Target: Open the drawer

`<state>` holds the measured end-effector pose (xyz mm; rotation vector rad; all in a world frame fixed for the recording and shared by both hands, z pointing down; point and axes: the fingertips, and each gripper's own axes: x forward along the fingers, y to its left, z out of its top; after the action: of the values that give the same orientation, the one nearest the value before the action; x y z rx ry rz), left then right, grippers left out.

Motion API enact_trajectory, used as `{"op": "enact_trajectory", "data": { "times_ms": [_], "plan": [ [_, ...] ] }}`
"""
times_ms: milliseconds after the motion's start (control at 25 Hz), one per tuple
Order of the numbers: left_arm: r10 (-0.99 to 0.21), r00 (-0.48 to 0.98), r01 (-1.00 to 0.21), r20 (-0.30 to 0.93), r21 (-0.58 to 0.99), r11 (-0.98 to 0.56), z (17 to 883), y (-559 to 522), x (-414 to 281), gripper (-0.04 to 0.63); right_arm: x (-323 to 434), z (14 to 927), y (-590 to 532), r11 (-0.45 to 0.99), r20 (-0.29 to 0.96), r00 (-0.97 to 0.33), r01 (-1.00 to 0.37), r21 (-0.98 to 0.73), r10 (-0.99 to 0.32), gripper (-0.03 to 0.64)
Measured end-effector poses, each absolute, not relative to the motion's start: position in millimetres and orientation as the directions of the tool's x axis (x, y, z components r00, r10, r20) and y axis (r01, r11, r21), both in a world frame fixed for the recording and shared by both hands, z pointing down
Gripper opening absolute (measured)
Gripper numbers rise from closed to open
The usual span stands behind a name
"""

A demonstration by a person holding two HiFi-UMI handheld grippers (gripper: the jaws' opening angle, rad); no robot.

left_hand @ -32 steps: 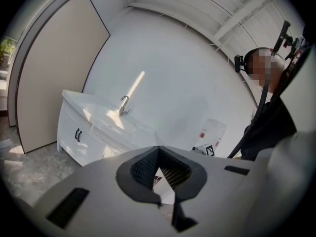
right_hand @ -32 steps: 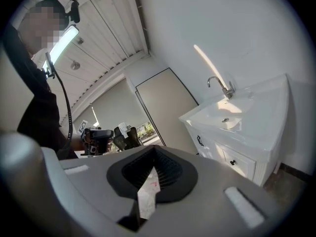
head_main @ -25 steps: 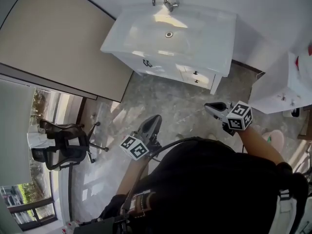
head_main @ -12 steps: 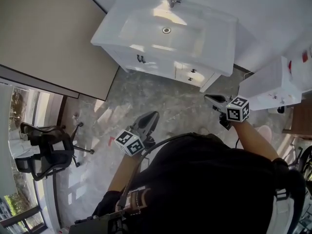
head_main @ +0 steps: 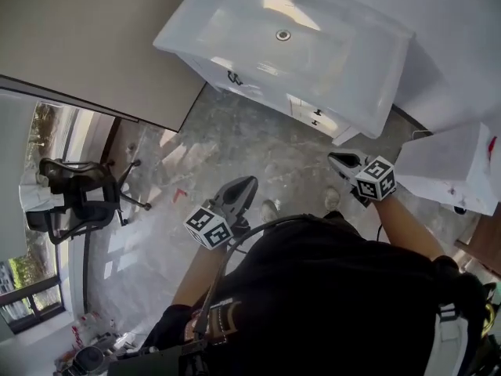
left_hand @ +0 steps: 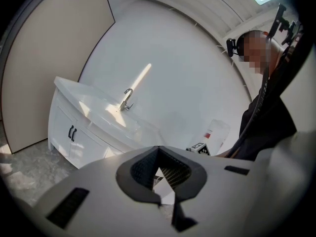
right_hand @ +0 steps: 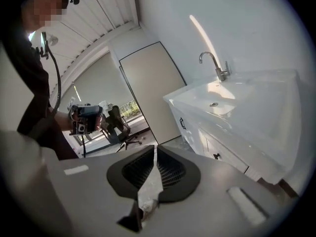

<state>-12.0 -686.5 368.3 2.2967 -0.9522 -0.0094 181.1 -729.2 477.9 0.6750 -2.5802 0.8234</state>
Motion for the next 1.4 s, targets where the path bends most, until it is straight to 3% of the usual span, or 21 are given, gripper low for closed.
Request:
{"op": "enact_trajectory", "data": {
  "times_ms": [160,440,680,1400],
  "plan": [
    [-0.657,0.717,-0.646,0.232,0.576,-0.501,393,-706,23,0.000,194,533,-750,0.767,0.507,-0.821,-0.497,-0.406,-0.263,0.003],
    [-0.583,0.775,-0.586,0.245,0.623,-0.517,464,-711,52,0.000,180,638,-760,0.803,0.639,-0.729,-0.522,-0.285,-0.247,0.003],
    [-0.537,0.809,-0.548,0.239,0.634,-0.545,539,-722,48,0.000,167,739,-789,0.755,0.696,-0.629,-0.628,-0.190,-0.348,0.009],
    [-0.596,0.729,-0.661,0.337,0.574,-0.484,731,-740,12,0.000,176,950,-879,0.647,0.763,-0.429,-0.763,-0.019,-0.483,0.029]
  ]
}}
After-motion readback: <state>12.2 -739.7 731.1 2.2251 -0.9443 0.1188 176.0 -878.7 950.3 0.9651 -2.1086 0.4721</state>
